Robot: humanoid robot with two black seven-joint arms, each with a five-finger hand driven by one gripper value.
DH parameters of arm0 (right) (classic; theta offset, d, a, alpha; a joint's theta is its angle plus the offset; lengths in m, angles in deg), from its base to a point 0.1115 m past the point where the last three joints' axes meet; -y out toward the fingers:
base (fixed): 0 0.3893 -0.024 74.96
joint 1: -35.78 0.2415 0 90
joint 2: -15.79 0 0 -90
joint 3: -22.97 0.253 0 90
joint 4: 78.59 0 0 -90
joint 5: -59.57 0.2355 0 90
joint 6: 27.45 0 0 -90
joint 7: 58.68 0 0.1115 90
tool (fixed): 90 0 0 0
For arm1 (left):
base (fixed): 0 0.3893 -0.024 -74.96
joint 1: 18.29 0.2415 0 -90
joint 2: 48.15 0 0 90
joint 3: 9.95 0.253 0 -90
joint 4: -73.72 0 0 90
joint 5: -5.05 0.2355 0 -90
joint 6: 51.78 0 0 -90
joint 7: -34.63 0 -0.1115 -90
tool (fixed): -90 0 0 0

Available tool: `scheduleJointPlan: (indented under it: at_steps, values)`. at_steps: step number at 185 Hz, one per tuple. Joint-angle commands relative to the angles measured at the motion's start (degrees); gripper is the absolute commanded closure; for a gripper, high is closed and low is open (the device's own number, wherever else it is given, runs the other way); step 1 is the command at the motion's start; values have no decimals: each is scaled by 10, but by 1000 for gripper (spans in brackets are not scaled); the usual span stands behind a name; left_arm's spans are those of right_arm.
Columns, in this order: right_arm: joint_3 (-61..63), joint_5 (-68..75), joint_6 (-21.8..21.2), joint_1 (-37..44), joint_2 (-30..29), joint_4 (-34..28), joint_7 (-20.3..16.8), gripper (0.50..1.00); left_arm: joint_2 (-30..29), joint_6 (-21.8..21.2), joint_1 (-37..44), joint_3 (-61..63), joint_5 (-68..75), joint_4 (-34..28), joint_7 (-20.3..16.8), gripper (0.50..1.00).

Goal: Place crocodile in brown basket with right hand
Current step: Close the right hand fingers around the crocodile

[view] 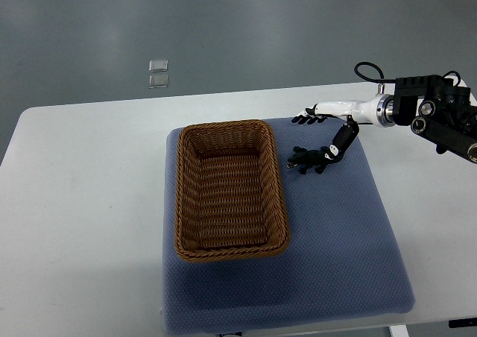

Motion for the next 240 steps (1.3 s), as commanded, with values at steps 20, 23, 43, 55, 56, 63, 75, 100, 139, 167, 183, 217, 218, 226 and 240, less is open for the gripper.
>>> scheduleJointPlan:
  at_steps: [20, 23, 43, 55, 56, 63, 75, 100, 139, 167, 183, 217, 218, 226, 240]
  values:
    - [-5, -19, 19, -18, -4, 1, 1, 570, 0, 0, 0, 0, 0, 1, 0, 500]
    - [-5, -21, 21, -18, -4, 2, 1, 570, 0, 0, 0, 0, 0, 1, 0, 500]
    - [-9, -34, 34, -26, -4, 2, 1, 572, 0, 0, 0, 0, 0, 1, 0, 500]
    - [-15, -38, 40, -27, -4, 3, 1, 572, 0, 0, 0, 0, 0, 1, 0, 500]
    - [-15, -39, 40, -27, -4, 3, 1, 572, 0, 0, 0, 0, 0, 1, 0, 500]
    - [-19, -40, 43, -27, -4, 3, 1, 572, 0, 0, 0, 0, 0, 1, 0, 500]
    - [-26, -41, 50, -27, -4, 4, 3, 572, 0, 0, 0, 0, 0, 1, 0, 500]
    - [-34, -42, 55, -27, -4, 4, 4, 574, 0, 0, 0, 0, 0, 2, 0, 500]
    - [-45, -46, 75, -29, -4, 6, 4, 583, 0, 0, 0, 0, 0, 2, 0, 500]
    - [-63, -49, 94, -30, -5, 8, 5, 591, 0, 0, 0, 0, 0, 2, 0, 500]
    - [-67, -50, 105, -33, -5, 9, 5, 601, 0, 0, 0, 0, 0, 2, 0, 500]
    - [-71, -50, 119, -36, -5, 9, 5, 695, 0, 0, 0, 0, 0, 2, 0, 500]
    - [-71, -50, 120, -36, -5, 9, 5, 703, 0, 0, 0, 0, 0, 2, 0, 500]
    - [-71, -50, 121, -36, -5, 9, 5, 728, 0, 0, 0, 0, 0, 2, 0, 500]
    - [-71, -51, 122, -36, -5, 9, 5, 775, 0, 0, 0, 0, 0, 2, 0, 500]
